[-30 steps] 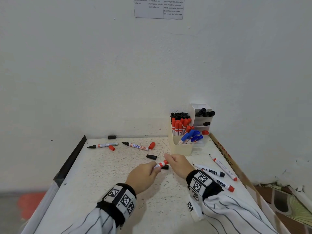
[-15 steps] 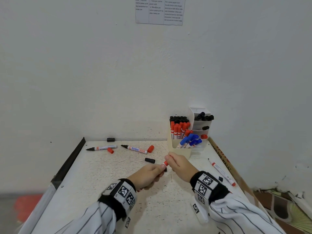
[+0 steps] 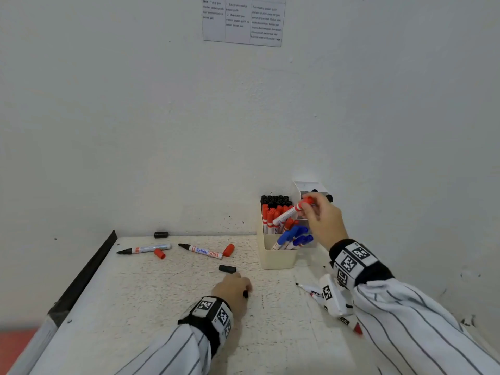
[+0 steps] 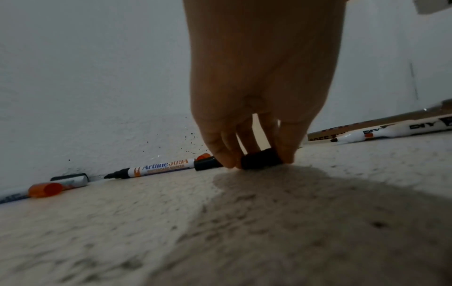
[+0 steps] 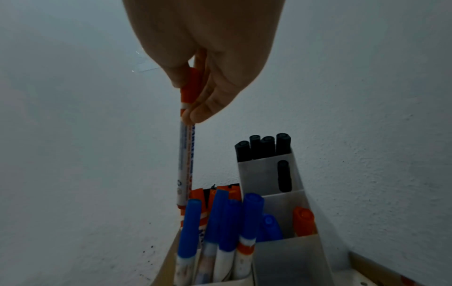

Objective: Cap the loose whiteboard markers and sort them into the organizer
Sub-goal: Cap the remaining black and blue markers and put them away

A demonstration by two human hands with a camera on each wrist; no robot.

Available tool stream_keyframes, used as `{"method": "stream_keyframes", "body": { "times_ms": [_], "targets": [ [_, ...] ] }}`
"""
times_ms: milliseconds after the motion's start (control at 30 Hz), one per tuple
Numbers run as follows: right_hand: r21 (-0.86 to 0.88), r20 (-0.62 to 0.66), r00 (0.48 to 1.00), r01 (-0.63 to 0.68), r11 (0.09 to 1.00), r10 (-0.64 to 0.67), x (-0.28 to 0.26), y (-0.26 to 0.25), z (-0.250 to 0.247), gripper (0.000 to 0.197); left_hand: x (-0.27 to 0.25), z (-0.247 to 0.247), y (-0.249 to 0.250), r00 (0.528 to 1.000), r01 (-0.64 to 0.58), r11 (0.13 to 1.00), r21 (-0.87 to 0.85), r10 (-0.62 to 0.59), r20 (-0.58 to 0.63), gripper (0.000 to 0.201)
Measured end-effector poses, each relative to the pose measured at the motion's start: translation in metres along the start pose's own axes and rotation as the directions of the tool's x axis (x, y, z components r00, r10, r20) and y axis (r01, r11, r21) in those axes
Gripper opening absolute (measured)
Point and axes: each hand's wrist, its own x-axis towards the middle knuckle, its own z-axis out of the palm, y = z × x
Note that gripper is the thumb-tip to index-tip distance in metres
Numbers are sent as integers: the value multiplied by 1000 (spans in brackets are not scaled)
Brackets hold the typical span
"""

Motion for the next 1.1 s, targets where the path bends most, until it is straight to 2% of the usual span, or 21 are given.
{"method": "stream_keyframes", "body": {
  "times_ms": [133,267,333,467,567,633,733,833,967,1100],
  "targets": [
    [-94,91,995,45,995,-37,16,0,12,14,1,-10,-18,998,25,997,-69,-29,-54,28],
    [-204,-13,1000,0,979,-3,32,-8,21,19,-10,-26,-46,978,79,977,-199,-114,-172,24],
    [-201,-24,999,30,979,-35,37,-15,24,20,-16,-34,-63,962,119,957,-265,-177,-208,22],
    [-268,121,988,131,954,-101,48,-22,37,22,-28,-48,-95,931,177,912,-371,-278,-238,21],
    [-347,241,970,109,932,-24,54,-15,50,23,-38,-51,-112,913,195,865,-462,-332,-237,22],
    [-378,260,964,45,925,59,55,-12,57,25,-40,-50,-119,902,185,840,-510,-351,-250,24],
    [-376,197,974,-31,926,113,58,-17,64,30,-41,-49,-125,885,180,800,-572,-385,-261,20],
    [-323,110,986,-84,943,126,64,-18,66,26,-39,-49,-128,866,179,779,-601,-415,-281,18],
    [-210,-34,999,5,978,-12,70,-14,66,19,-37,-49,-130,849,174,773,-610,-432,-305,25],
    [-152,-100,989,93,984,-109,71,-20,64,20,-35,-49,-130,842,156,767,-623,-433,-323,28]
  ]
}}
